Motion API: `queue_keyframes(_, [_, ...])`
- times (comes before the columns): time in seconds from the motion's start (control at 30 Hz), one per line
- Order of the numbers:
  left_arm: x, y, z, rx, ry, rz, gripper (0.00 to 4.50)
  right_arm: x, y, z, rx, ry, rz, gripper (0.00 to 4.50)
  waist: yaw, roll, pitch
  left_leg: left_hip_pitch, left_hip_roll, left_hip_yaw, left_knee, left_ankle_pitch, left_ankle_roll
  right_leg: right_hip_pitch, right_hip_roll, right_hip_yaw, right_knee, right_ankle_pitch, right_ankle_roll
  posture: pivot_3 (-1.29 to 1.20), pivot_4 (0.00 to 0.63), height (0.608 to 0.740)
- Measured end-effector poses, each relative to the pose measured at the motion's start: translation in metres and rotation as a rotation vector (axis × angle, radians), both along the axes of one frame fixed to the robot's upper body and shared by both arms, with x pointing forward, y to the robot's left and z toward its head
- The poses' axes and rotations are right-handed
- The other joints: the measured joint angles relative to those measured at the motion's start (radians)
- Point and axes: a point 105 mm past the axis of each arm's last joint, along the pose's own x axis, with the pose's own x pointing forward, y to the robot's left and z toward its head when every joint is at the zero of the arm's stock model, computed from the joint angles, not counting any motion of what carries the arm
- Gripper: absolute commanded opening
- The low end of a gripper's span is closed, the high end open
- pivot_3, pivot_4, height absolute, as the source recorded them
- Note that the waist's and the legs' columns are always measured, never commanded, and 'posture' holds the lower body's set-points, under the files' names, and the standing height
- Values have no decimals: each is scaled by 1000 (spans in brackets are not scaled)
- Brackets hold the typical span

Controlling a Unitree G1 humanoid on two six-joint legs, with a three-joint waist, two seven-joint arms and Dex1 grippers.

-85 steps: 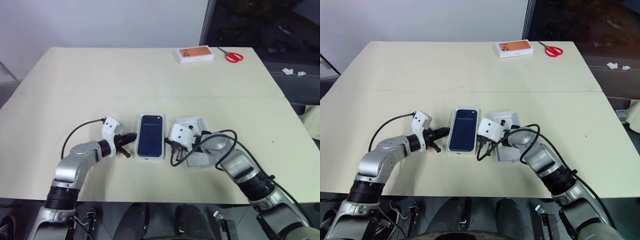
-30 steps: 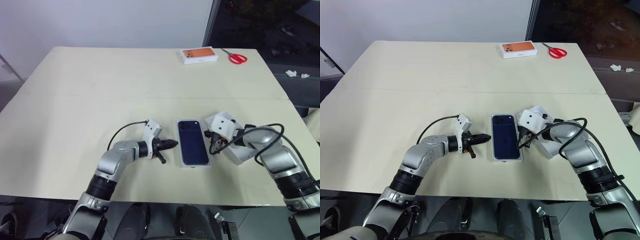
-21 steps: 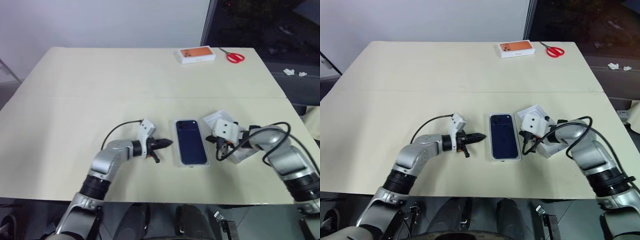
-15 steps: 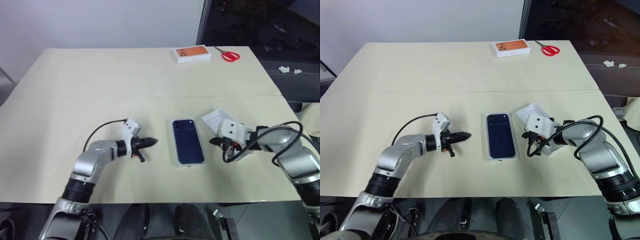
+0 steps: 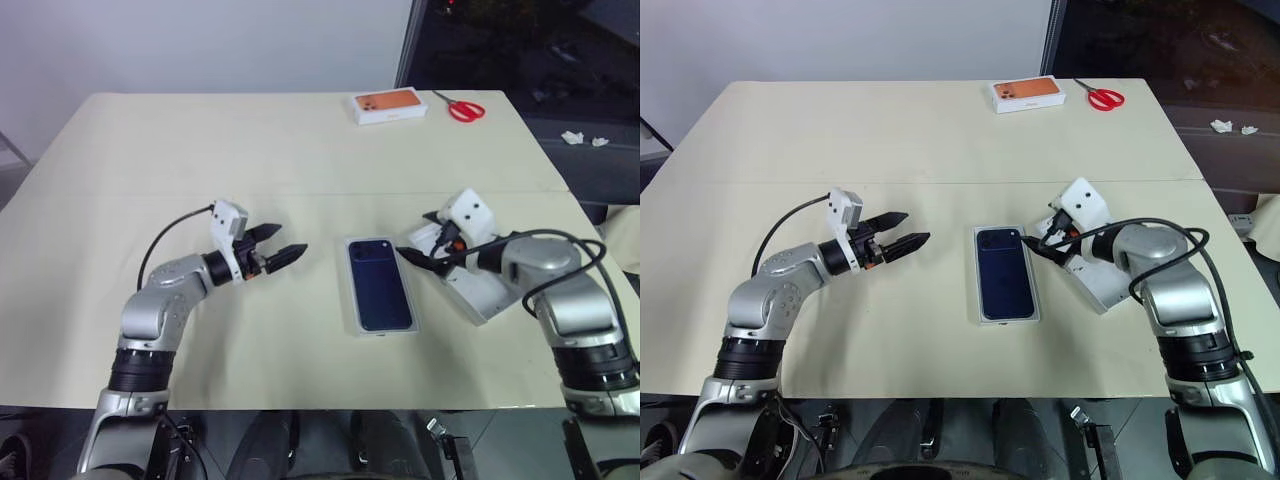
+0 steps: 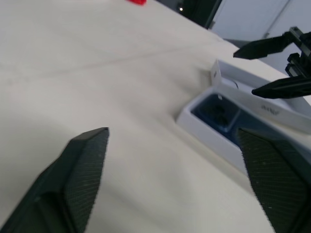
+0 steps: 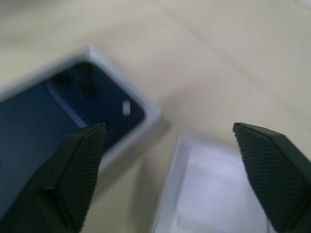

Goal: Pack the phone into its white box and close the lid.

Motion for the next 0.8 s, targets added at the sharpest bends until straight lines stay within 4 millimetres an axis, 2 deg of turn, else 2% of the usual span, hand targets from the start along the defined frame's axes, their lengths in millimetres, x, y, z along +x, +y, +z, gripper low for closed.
queue_keyframes(0.07, [-3,8,-1,7,-18,7,4392,-9,-10,-6,57,7,-42,4437,1,0,0,0,1,-1,-1,-1,2,0,0,-1,1,0,0,0,150,740])
queue_keyframes(0.2, [-14,47,-1,28,-62,83,4392,-32,-35,-15,114,-1,-158,4437,1,1,0,2,2,-1,0,-1,1,1,1,-1,3,0,0,0,150,740])
queue_keyframes(0.3, [-20,54,0,19,-77,90,4392,-41,-49,-5,126,-56,-234,4437,1,2,0,3,2,-1,0,-1,2,2,1,-1,3,0,0,0,150,740])
queue_keyframes(0.37, [-25,57,0,13,-78,84,4392,-52,-52,-11,125,-51,-270,4437,2,1,0,3,2,-2,-1,-1,2,2,1,-1,3,0,0,0,150,740])
queue_keyframes(0.47, [-26,62,-1,16,-80,101,4392,-64,-53,-30,131,7,-307,4437,2,2,0,2,2,-1,0,-1,2,1,1,-1,3,0,0,0,150,740])
queue_keyframes(0.67, [-34,67,-1,49,-98,69,4392,-70,-41,-22,153,5,-263,4437,-5,2,0,3,3,-1,0,-1,2,2,1,-1,3,0,0,0,150,740])
queue_keyframes(0.8, [-35,71,0,71,-96,70,4392,-68,-28,-28,149,34,-233,4437,-1,2,0,3,3,-1,0,-1,2,2,1,-1,3,0,0,0,150,740])
